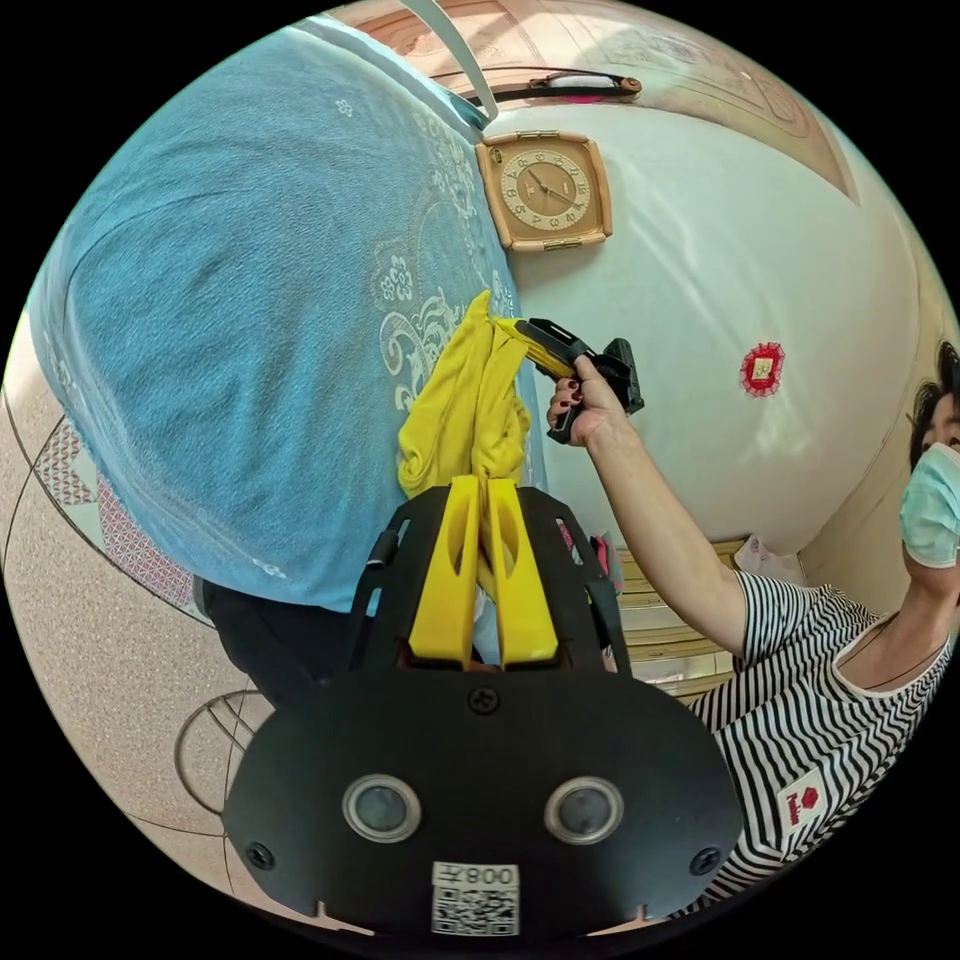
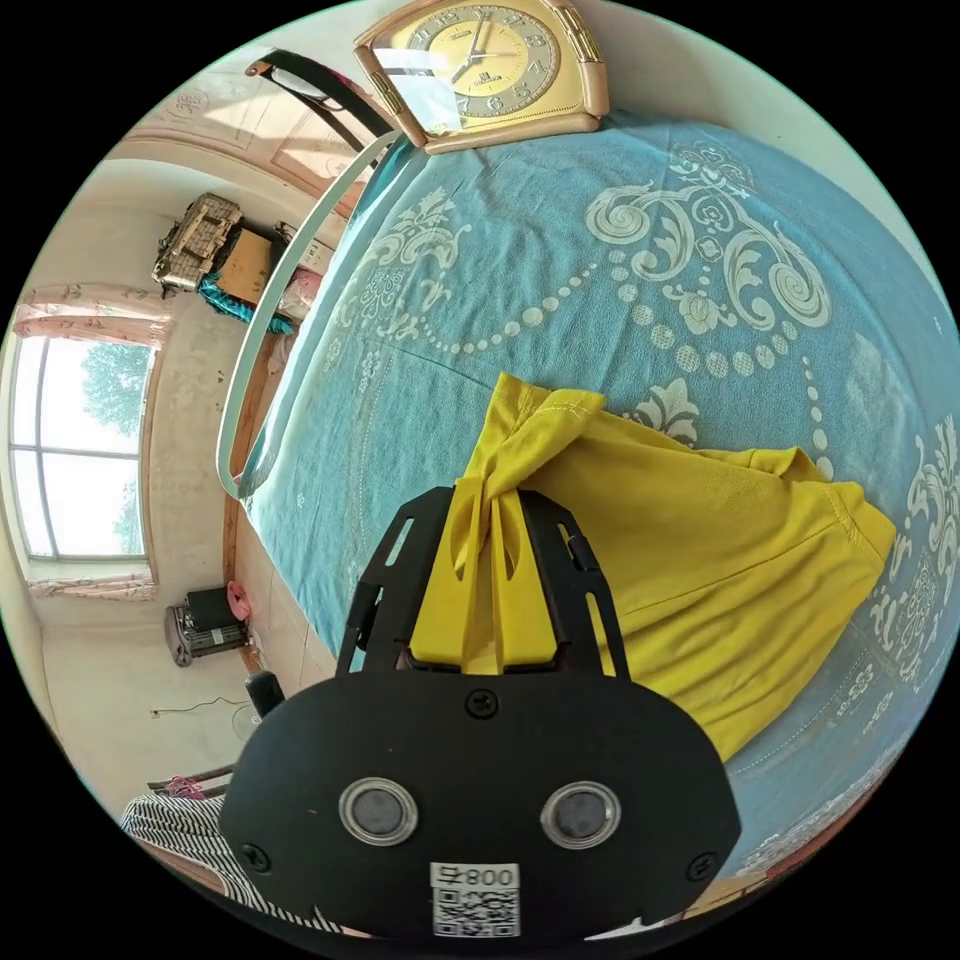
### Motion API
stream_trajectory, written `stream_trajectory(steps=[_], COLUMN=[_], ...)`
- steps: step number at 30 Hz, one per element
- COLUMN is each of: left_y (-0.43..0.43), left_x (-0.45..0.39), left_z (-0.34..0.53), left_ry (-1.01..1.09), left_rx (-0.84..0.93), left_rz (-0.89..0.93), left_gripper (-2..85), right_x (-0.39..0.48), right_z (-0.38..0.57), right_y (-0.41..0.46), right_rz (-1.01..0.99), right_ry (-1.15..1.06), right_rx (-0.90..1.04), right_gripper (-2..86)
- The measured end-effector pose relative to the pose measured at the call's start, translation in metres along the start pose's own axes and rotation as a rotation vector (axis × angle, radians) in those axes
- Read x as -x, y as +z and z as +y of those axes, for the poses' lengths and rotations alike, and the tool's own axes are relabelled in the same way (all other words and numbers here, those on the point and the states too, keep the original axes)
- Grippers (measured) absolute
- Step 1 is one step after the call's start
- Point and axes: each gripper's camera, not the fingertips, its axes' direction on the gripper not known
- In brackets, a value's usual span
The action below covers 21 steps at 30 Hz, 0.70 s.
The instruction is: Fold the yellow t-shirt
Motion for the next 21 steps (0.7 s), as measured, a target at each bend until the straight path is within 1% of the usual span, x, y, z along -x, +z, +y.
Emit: stream_trajectory(steps=[4,9,12,17,21], left_y=[-0.012,-0.027,-0.037,-0.057,-0.059], left_x=[0.025,0.050,0.058,0.058,0.042], left_z=[0.003,0.011,0.016,0.025,0.024], left_ry=[-0.014,-0.010,-0.001,0.038,0.135], left_rx=[-0.005,0.004,0.000,-0.032,-0.028], left_rz=[-0.005,-0.033,-0.052,-0.110,-0.119], left_gripper=[1.6,1.6,1.3,0.5,0.4], right_x=[0.023,0.067,0.084,0.099,0.094], right_z=[-0.023,-0.051,-0.056,-0.053,-0.038], right_y=[0.005,-0.001,-0.018,-0.066,-0.118], right_rz=[0.052,0.173,0.194,0.145,0.033], right_ry=[-0.011,-0.093,-0.141,-0.194,-0.186], right_rx=[0.046,0.109,0.103,0.038,-0.080], right_gripper=[1.5,3.4,5.2,6.4,5.9])
